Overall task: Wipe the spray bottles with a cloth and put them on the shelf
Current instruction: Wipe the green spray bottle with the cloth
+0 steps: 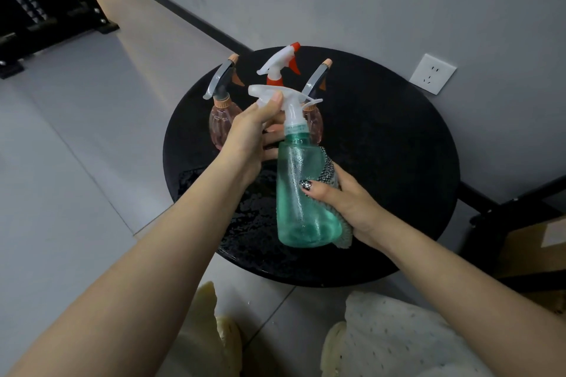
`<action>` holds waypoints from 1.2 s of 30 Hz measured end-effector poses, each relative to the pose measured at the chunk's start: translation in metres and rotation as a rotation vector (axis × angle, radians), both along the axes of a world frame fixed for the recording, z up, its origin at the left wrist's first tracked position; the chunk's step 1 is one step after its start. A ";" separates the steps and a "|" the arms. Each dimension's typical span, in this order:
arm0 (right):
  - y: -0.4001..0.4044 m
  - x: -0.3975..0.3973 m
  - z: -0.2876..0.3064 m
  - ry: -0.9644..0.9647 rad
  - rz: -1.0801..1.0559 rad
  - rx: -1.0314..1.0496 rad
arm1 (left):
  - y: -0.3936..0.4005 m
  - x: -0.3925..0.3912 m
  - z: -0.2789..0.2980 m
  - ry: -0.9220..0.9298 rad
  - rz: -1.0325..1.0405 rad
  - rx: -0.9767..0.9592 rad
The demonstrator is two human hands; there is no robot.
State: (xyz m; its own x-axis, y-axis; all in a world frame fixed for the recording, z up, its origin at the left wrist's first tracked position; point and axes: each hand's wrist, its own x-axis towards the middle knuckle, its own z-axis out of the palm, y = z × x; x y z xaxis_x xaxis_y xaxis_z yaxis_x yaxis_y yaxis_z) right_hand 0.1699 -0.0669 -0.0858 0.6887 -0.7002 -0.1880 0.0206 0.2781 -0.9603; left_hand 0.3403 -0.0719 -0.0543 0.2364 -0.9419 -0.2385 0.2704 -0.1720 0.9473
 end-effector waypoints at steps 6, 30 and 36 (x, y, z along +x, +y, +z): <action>0.001 0.002 -0.005 0.010 -0.165 -0.043 | 0.005 -0.005 0.005 -0.864 0.443 -0.087; 0.014 -0.017 0.004 0.387 0.052 -1.388 | 0.005 0.023 0.021 0.030 0.145 0.142; 0.006 -0.013 0.014 0.355 0.105 -1.345 | 0.003 0.023 0.011 0.065 0.077 0.191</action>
State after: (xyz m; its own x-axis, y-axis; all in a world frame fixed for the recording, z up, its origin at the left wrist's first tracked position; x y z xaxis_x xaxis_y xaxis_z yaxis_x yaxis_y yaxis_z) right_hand 0.1574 -0.0605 -0.0720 0.8063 -0.4302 0.4059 -0.2411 -0.8657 -0.4386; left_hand 0.3637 -0.0686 -0.0436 0.2840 -0.8582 -0.4275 0.3486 -0.3229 0.8799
